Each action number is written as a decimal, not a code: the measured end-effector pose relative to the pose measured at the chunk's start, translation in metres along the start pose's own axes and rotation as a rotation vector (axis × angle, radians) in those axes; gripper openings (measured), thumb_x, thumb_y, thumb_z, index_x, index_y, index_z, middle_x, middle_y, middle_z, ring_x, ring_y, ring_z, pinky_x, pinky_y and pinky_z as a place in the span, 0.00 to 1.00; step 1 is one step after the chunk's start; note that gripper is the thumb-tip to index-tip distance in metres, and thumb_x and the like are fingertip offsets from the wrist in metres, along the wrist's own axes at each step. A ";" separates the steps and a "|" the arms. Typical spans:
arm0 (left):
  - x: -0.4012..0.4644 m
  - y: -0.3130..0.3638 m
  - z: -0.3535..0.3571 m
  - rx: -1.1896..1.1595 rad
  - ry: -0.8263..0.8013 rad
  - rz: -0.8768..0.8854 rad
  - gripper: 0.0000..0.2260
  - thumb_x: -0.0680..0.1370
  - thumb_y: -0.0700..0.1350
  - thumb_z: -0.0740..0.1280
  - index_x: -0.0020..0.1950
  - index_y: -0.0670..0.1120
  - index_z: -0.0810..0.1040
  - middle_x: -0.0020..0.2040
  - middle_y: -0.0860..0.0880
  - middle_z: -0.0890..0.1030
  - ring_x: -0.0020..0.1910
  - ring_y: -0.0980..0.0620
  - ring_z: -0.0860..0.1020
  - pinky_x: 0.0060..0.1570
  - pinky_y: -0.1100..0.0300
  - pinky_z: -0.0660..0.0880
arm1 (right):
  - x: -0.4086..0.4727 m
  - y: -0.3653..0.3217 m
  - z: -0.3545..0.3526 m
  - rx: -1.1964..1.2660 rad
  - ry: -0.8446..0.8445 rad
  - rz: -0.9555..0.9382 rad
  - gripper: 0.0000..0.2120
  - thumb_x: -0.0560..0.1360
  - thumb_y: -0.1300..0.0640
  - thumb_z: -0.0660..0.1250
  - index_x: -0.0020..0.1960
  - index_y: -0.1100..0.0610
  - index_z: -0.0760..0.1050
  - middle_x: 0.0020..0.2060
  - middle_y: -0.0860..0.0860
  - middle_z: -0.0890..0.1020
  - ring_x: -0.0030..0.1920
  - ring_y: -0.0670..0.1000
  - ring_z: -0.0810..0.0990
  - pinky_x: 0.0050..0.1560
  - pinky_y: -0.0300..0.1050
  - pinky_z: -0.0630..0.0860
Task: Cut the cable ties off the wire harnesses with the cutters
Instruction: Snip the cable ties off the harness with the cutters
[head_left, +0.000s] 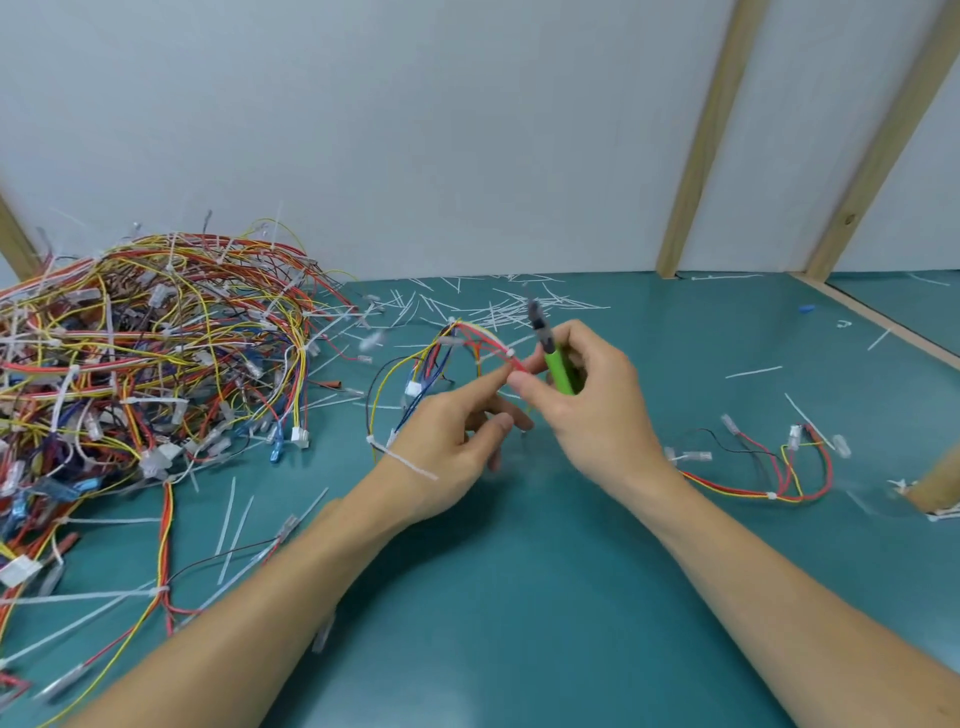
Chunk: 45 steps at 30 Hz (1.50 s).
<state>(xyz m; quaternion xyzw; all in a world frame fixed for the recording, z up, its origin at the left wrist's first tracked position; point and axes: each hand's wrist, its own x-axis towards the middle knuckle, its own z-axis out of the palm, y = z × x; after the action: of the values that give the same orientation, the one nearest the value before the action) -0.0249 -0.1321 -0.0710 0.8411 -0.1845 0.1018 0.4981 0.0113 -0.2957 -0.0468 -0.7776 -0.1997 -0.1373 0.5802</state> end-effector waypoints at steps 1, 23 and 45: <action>0.000 0.000 0.000 -0.016 0.036 -0.012 0.17 0.82 0.35 0.63 0.70 0.46 0.75 0.47 0.51 0.86 0.29 0.49 0.77 0.36 0.59 0.75 | 0.002 0.001 -0.002 0.008 0.058 0.015 0.12 0.74 0.62 0.76 0.42 0.54 0.74 0.36 0.51 0.82 0.34 0.46 0.75 0.38 0.40 0.73; 0.004 -0.021 -0.030 0.229 0.348 -0.130 0.03 0.80 0.47 0.71 0.48 0.53 0.84 0.39 0.59 0.85 0.42 0.61 0.82 0.46 0.60 0.74 | 0.016 0.010 -0.014 0.110 0.216 0.089 0.13 0.75 0.63 0.75 0.42 0.52 0.72 0.39 0.50 0.80 0.35 0.43 0.77 0.36 0.36 0.76; 0.002 0.014 -0.024 0.136 0.164 -0.011 0.11 0.74 0.45 0.65 0.36 0.48 0.84 0.32 0.49 0.76 0.35 0.53 0.70 0.39 0.54 0.66 | 0.009 -0.010 -0.020 -0.143 -0.022 -0.230 0.07 0.75 0.51 0.74 0.51 0.50 0.82 0.39 0.46 0.83 0.37 0.48 0.77 0.40 0.44 0.74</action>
<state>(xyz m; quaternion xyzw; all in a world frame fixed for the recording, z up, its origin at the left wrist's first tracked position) -0.0287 -0.1178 -0.0480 0.8629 -0.1310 0.1798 0.4537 0.0148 -0.3108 -0.0282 -0.7904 -0.2833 -0.2084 0.5015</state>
